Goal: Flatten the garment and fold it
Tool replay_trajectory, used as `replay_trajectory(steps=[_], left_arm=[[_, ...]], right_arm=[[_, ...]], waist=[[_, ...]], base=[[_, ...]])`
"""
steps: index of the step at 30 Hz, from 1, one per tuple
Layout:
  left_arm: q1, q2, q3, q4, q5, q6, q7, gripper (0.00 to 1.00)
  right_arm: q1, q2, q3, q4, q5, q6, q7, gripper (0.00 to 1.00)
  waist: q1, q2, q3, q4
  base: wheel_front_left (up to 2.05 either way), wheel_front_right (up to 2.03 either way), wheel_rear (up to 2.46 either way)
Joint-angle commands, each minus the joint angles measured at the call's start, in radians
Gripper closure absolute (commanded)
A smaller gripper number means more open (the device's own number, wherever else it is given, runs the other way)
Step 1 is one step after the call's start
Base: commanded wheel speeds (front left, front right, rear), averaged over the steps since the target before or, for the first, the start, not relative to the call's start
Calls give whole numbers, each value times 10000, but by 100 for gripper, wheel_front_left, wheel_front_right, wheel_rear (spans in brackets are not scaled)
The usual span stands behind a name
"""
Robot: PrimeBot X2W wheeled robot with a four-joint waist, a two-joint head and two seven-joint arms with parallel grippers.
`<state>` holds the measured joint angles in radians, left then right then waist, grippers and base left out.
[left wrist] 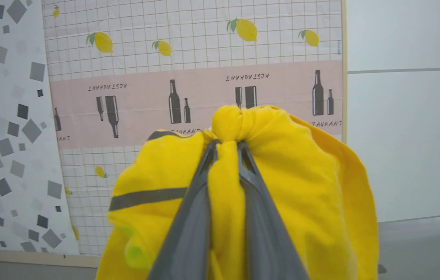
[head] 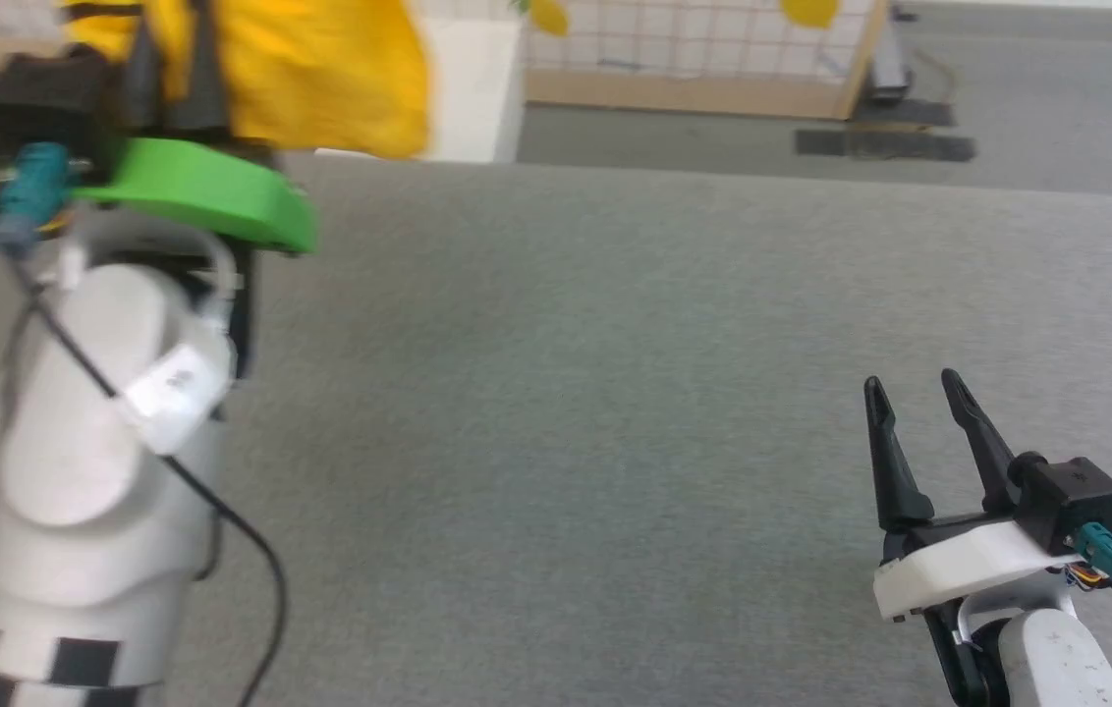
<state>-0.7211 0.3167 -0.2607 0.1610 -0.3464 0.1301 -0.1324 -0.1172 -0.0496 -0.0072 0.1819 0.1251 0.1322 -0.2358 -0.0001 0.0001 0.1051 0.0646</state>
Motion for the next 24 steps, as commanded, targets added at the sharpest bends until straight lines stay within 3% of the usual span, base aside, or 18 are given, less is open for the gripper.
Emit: replay_trajectory(steps=[1, 6, 11, 20, 21, 22, 23, 24], left_arm=[[-199, -284, -201, -70, -92, -120, 9, 100], [-250, -1181, -1035, 129, -403, -590, 109, 100], [294, -1996, -2268, 1326, -853, -1391, 752, 100], [1656, -2373, -4038, 4404, -1943, -2260, 4337, 100], [1775, -2395, -4121, 4637, -2139, -2305, 4776, 81], [1844, -2409, -4160, 4784, -2281, -2326, 5088, 37], [1903, -2416, -4192, 4933, -2409, -2337, 5417, 0], [1934, -2403, -4226, 5033, -2474, -2340, 5669, 0]], right_arm=[[157, -6, -9, -50, 56, -15, 58, 0], [359, -6, -71, -144, 53, -15, 137, 0], [460, -6, 6, -262, 86, -15, 216, 0], [451, -6, 71, -251, 212, -15, 178, 0], [452, -6, 57, -234, 218, -15, 171, 0], [455, -6, 43, -226, 223, -15, 168, 0], [461, -6, 29, -216, 224, -15, 169, 0], [468, -6, 21, -209, 221, -15, 176, 0]], waist=[[1, -1, -600, -1177], [1, -1, -653, -2005], [1, -1, -508, -3004], [1, -1, -112, -3655], [1, -1, -79, -3641], [1, -1, -51, -3616], [1, -1, -32, -3566], [1, -1, -25, -3511]], base=[[0, 0, 0], [0, 0, 0], [0, 0, 0], [0, 0, 0], [0, 0, 0], [0, 0, 0], [0, 0, 0], [0, 0, 0]])
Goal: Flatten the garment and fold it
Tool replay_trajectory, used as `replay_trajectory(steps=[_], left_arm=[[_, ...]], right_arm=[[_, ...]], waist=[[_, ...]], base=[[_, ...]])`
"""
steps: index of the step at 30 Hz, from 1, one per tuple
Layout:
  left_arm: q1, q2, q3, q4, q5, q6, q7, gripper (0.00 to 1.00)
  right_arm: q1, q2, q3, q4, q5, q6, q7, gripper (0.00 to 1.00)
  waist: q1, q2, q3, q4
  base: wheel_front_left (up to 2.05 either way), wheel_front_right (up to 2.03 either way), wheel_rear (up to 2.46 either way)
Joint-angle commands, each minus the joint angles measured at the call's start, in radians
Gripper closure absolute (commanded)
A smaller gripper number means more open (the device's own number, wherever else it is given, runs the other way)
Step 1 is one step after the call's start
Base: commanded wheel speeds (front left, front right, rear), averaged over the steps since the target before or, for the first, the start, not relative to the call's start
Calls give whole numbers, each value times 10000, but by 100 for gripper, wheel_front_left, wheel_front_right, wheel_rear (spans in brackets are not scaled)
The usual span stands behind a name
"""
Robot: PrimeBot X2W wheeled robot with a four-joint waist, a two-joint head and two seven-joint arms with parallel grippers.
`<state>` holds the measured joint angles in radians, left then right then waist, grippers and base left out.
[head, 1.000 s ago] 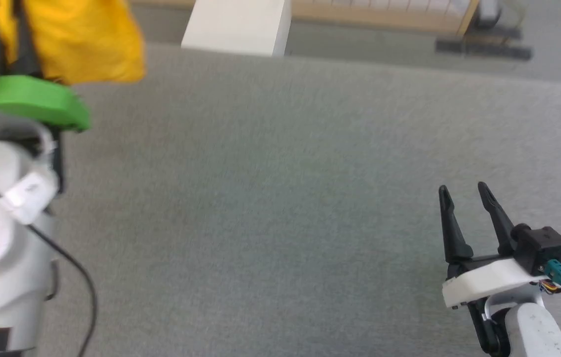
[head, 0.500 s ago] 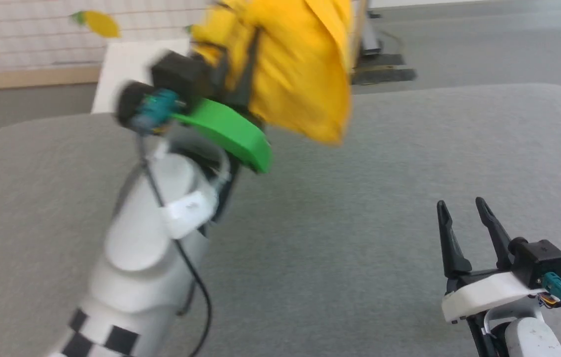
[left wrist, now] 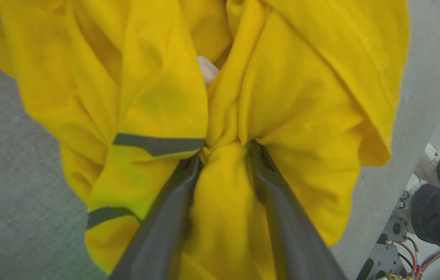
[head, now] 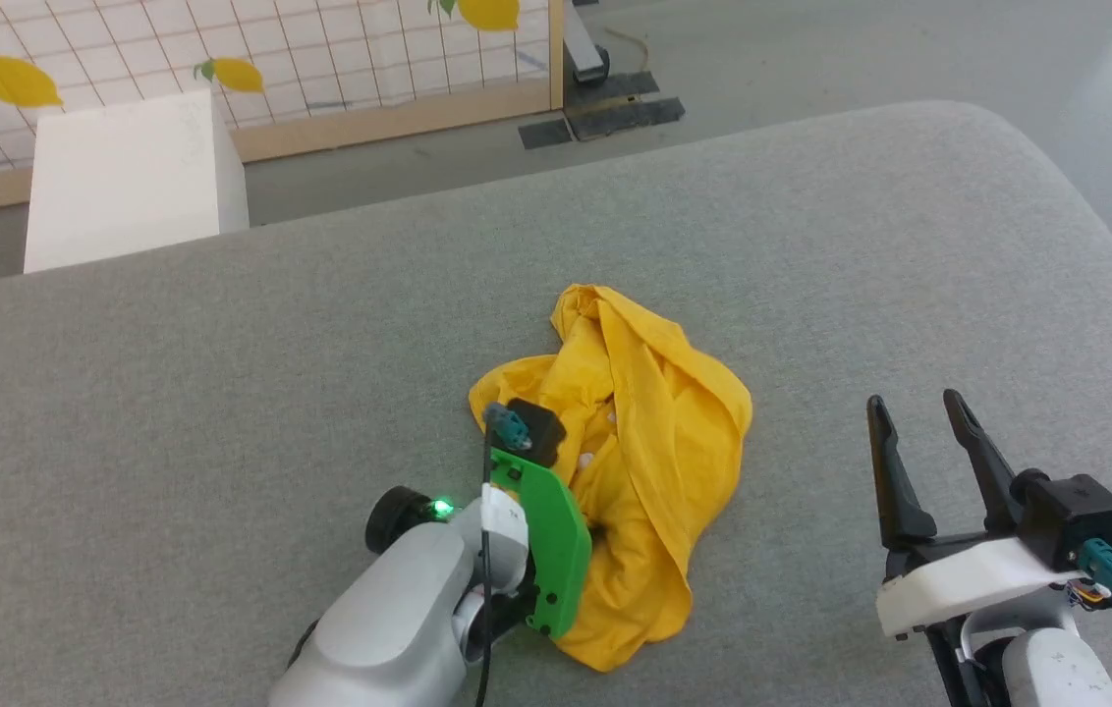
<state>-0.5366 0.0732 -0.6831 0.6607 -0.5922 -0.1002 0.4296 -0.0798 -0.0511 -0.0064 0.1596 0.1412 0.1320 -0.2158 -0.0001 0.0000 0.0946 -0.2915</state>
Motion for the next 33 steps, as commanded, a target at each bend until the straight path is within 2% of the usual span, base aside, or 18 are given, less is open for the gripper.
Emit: replay_trajectory(steps=[1, 4, 5, 10, 13, 15, 19, 22, 26, 27, 28, 29, 30, 31, 33], left_arm=[[102, 56, -38, 83, -72, -47, 266, 0], [152, 109, 187, -73, -289, 31, 173, 0], [208, 284, 588, -656, -336, 175, -763, 0], [455, 782, 1516, -2176, 128, 641, -3857, 0], [881, 1104, 2122, -2884, 489, 1224, -5644, 0], [1215, 1259, 2516, -3276, 639, 1565, -6459, 0], [1945, 1506, 3195, -3968, 1073, 2014, -6881, 0], [2538, 1489, 3900, -4643, 1431, 2164, -6906, 0], [3303, 1226, 4717, -5175, 1788, 2072, -6910, 0], [3795, 825, 5481, -5376, 1949, 1916, -6912, 0], [3873, 744, 5626, -5414, 2009, 1874, -6912, 0], [3970, 648, 5761, -5435, 2081, 1807, -6912, 0], [4039, 589, 5857, -5438, 2145, 1757, -6912, 0], [4106, 523, 5975, -5442, 2234, 1712, -6912, 0], [4187, 398, 6184, -5443, 2326, 1619, -6912, 0]], right_arm=[[98, 9, -10, 28, 62, -13, -20, 0], [84, 9, 6, 90, 78, -13, -3, 0], [32, 9, 53, 84, 83, -13, 19, 0], [-64, 9, 66, -15, 36, -13, 62, 0], [-65, 9, 48, -77, -64, -13, 152, 0], [-72, 9, 63, -134, -84, -13, 268, 0], [-130, 9, 491, -120, 10, -13, 1030, 0], [-164, 9, 891, 110, 318, -13, 2380, 0], [-136, 9, 977, 380, 619, -13, 4352, 0], [19, 9, 766, 516, 703, -13, 5771, 0], [64, 9, 681, 520, 775, -13, 6002, 0], [92, 9, 702, 452, 757, -13, 6198, 56], [99, 9, 683, 344, 772, -13, 6216, 95], [110, 9, 639, 210, 775, -13, 6189, 100], [114, 9, 563, -95, 809, -13, 6008, 100]], waist=[[1, 0, 83, 144], [1, 0, 43, 396], [1, 0, -3, 676], [1, 0, -27, 1176], [1, 0, -78, 1526], [1, 0, -79, 1778], [1, 0, -42, 2202], [1, 0, 3, 2482], [1, 0, 1, 2778], [1, 0, -19, 3016], [1, 0, -28, 3048], [1, 0, -39, 3095], [1, 0, -41, 3112], [1, 0, -47, 3131], [1, 0, -61, 3138]], base=[[0, 0, 0], [0, 0, 0], [0, 0, 0], [0, 0, 0], [0, 0, 0], [0, 0, 0], [0, 0, 0], [0, 0, 0], [0, 0, 0], [0, 0, 0], [0, 0, 0], [0, 0, 0], [0, 0, 0], [0, 0, 0], [0, 0, 0]])
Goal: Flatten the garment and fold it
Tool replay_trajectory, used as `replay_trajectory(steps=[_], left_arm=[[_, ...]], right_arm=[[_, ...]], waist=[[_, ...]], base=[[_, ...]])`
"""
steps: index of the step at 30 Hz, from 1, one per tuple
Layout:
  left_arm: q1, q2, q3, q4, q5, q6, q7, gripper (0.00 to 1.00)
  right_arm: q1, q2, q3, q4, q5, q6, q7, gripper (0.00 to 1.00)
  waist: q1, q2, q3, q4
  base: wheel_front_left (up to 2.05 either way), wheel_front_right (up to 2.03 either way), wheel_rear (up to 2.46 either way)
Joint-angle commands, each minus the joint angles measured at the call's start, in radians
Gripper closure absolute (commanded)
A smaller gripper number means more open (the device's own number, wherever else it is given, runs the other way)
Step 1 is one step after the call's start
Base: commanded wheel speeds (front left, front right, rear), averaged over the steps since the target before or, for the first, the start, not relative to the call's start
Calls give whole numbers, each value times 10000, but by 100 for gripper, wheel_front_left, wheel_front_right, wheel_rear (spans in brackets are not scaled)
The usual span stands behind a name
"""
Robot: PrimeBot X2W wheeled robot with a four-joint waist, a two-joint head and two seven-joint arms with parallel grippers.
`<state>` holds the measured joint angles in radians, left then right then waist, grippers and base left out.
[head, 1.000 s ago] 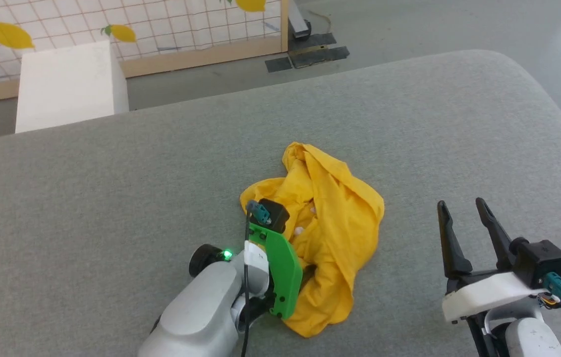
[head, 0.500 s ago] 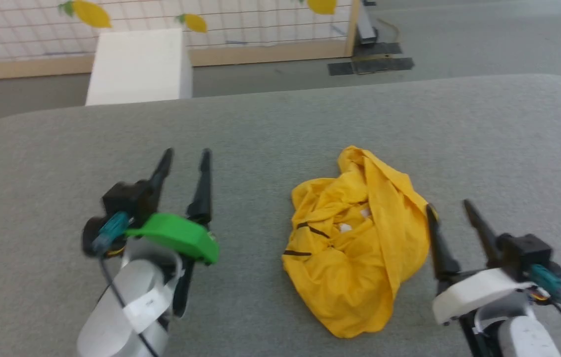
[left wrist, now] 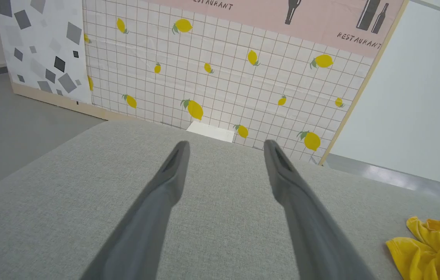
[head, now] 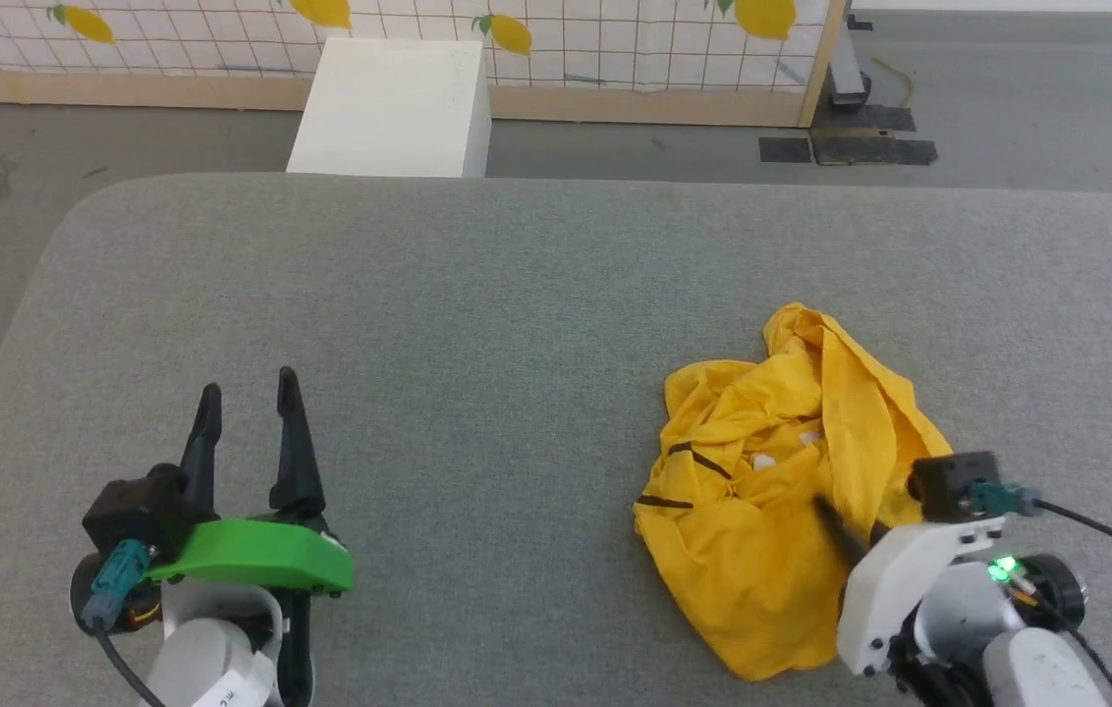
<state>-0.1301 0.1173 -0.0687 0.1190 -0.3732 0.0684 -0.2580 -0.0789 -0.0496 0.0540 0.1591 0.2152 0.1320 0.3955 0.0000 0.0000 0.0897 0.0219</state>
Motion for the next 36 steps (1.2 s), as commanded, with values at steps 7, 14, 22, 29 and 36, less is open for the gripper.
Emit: replay_trajectory(steps=[7, 14, 22, 29, 36], left_arm=[[311, -346, 534, -33, 419, -328, -37, 0], [367, -534, 665, 19, 592, -550, -37, 0], [442, -617, 738, 240, 686, -756, -37, 0], [505, -647, 735, 346, 739, -859, -37, 0], [377, -662, 587, 334, 715, -924, -37, 0]], right_arm=[[-100, -6, -1607, -1292, 119, -13, -2327, 100], [120, -6, -4688, -412, -247, -13, -2800, 100], [304, -6, -5943, 1006, -1063, -13, -1129, 0], [-177, -6, -4910, -508, -1394, -13, -2883, 0], [-663, -6, -1968, -613, -727, -13, -1984, 0]], waist=[[0, 0, -76, -124], [0, 0, -148, -225], [0, 0, -307, -261], [0, 0, -410, -189], [0, 0, -202, 75]], base=[[0, 0, 0], [0, 0, 0], [0, 0, 0], [0, 0, 0], [0, 0, 0]])
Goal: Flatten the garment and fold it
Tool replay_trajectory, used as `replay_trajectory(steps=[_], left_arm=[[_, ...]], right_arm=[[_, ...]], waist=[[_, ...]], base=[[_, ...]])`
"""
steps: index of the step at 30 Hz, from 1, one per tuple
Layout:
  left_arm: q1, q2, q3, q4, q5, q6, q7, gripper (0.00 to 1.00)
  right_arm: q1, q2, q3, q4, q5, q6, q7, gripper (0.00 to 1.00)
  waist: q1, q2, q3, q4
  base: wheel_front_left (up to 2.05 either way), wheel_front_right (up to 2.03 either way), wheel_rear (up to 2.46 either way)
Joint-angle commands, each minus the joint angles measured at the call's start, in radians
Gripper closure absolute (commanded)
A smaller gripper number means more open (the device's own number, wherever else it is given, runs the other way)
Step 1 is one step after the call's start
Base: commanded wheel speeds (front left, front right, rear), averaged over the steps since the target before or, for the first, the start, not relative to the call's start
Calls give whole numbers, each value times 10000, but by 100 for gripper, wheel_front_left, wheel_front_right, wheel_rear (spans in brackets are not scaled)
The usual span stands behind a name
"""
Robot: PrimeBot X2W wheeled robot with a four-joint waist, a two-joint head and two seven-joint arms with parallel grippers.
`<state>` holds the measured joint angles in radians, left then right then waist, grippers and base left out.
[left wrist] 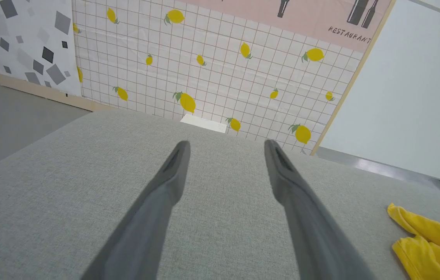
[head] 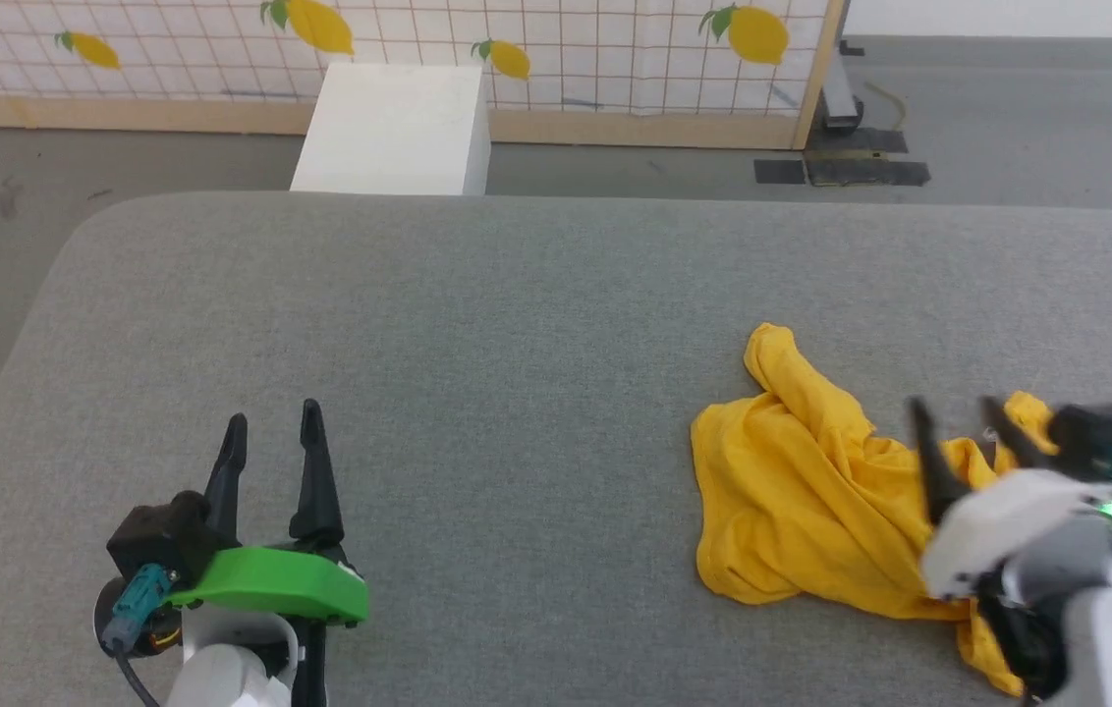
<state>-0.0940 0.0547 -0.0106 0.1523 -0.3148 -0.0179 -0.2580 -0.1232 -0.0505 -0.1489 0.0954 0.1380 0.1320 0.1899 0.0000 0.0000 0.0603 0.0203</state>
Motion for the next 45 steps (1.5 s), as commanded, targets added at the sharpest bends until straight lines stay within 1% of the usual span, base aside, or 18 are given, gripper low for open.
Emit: replay_trajectory(steps=[1, 5, 9, 10, 11, 12, 13, 16, 21, 24, 28, 30, 32, 33, 35, 39, 42, 45], left_arm=[[-25, -39, -23, -13, 125, -74, -37, 0], [-185, -42, -94, -56, 75, -87, -37, 0], [-322, -43, -252, -78, -20, -45, -37, 0], [-350, -43, -283, -79, -36, -38, -38, 0], [-389, -43, -314, -76, -61, -27, -38, 0], [-420, -43, -339, -70, -78, -26, -38, 0], [-452, -44, -366, -61, -98, -21, -38, 0], [-516, -44, -413, -51, -137, -4, -38, 0], [-615, -44, -411, -67, -183, 43, -38, 0], [-700, -44, -459, -91, -231, 49, -38, 0], [-748, -44, -571, -82, -258, 28, -38, 0], [-757, -45, -609, -69, -275, 21, -38, 0], [-751, -45, -615, -50, -285, 18, -38, 0], [-742, -45, -610, -46, -292, 20, -38, 0], [-711, -45, -587, -41, -292, 26, -38, 0], [-647, -45, -518, -27, -278, 28, -38, 0], [-613, -45, -462, -14, -265, 22, -38, 0], [-593, -45, -429, 18, -260, 11, -38, 0]], right_arm=[[-395, 3, 374, 176, 45, -13, 485, 0], [-1267, 3, 1092, 1001, -418, -13, 2152, 0], [-2030, 3, 1175, 1931, -1002, -13, 3839, 0], [-2180, 3, 1134, 2106, -1114, -13, 4115, 4], [-2342, 3, 1107, 2298, -1303, -13, 4438, 57], [-2444, 3, 1102, 2427, -1339, -13, 4668, 77], [-2553, 3, 1081, 2536, -1287, -13, 4831, 100], [-2864, 3, 863, 2554, -1264, -13, 4686, 100], [-3851, 3, 147, 2419, -1430, -13, 3462, 100], [-4637, 3, -538, 2416, -1882, -13, 2744, 100], [-5758, 3, -1389, 2319, -2827, -13, 1846, 100], [-6169, 3, -1543, 2218, -3214, -13, 1429, 100], [-6380, 3, -1386, 2088, -3346, -13, 1033, 100], [-6407, 3, -1209, 2044, -3318, -13, 891, 100], [-6290, 3, -450, 1954, -3019, -13, 680, 100], [-5382, 3, 2037, 1478, -2199, -13, 731, 100], [-4226, 3, 4170, 981, -1459, -13, 1131, 100], [-3081, 3, 5928, 633, -845, -13, 1727, 100]], waist=[[0, 0, 180, 155], [0, 0, 427, 369], [0, 0, 662, 628], [0, 0, 724, 683], [0, 0, 786, 743], [0, 0, 820, 790], [0, 0, 851, 836], [0, 0, 935, 922], [0, 0, 1050, 938], [0, 0, 1076, 959], [0, 0, 1045, 1026], [0, 0, 1017, 1075], [0, 0, 970, 1123], [0, 0, 953, 1142], [0, 0, 905, 1172], [0, 0, 834, 1190], [0, 0, 794, 1172], [0, 0, 770, 1154]], base=[[0, 0, 0], [0, 0, 0], [0, 0, 0], [0, 0, 0], [0, 0, 0], [0, 0, 0], [0, 0, 0], [0, 0, 0], [0, 0, 0], [0, 0, 0], [0, 0, 0], [0, 0, 0], [0, 0, 0], [0, 0, 0], [0, 0, 0], [0, 0, 0], [0, 0, 0], [0, 0, 0]])
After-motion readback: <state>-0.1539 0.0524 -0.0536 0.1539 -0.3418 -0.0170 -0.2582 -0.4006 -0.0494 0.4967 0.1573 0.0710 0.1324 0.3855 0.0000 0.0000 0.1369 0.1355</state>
